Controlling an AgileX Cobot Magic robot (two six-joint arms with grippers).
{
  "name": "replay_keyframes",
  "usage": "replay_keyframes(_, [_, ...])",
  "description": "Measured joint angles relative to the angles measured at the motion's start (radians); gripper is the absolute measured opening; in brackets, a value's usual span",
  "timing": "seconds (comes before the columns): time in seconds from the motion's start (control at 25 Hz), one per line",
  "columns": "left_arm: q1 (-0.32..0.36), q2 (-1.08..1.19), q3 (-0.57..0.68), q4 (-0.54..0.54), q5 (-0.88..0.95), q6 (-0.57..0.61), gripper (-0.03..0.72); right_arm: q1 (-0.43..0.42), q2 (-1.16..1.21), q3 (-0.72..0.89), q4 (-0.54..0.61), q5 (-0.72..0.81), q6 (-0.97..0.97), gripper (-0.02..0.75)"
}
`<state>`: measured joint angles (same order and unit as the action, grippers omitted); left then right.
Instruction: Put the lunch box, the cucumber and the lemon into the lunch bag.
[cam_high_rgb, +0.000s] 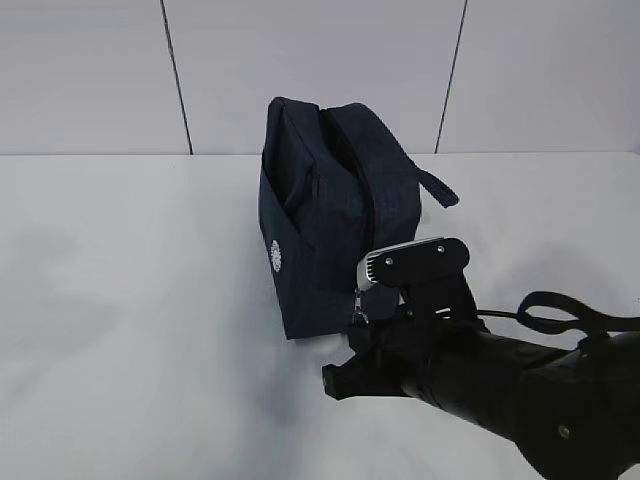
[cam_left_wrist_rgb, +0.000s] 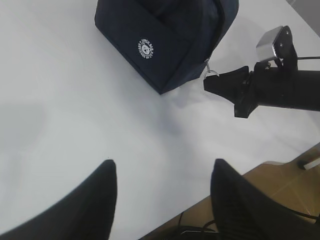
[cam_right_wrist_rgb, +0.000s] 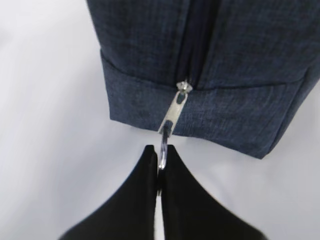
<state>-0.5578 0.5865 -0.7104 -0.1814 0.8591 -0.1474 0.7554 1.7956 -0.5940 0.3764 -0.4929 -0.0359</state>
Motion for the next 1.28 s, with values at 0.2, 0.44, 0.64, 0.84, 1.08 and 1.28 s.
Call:
replay_keyframes(0.2, [0.0,0.0,0.0,0.0,0.0,0.0,0.434,0.0,-0.07,-0.003,-0.011,0.11,-0.071,0.008])
replay_keyframes(0.44, [0.0,0.0,0.0,0.0,-0.002,0.0,0.434,0.0,-0.125,-0.055,-0.127,0.284,-0.114,0.008])
replay_keyframes(0.64, [0.0,0.0,0.0,0.0,-0.002,0.0,0.434,0.0,-0.146,-0.105,-0.207,0.4,-0.116,0.008])
replay_keyframes(0.84, [0.0,0.0,0.0,0.0,-0.006,0.0,0.434,0.0,-0.149,-0.176,-0.31,0.547,-0.118,0.008])
replay_keyframes(1.08, [0.0,0.0,0.0,0.0,-0.046,0.0,0.434,0.0,-0.149,-0.308,-0.466,0.786,-0.125,0.008])
replay_keyframes(1.28, [0.0,0.0,0.0,0.0,-0.083,0.0,0.434,0.0,-0.149,-0.433,-0.508,0.969,-0.213,0.008])
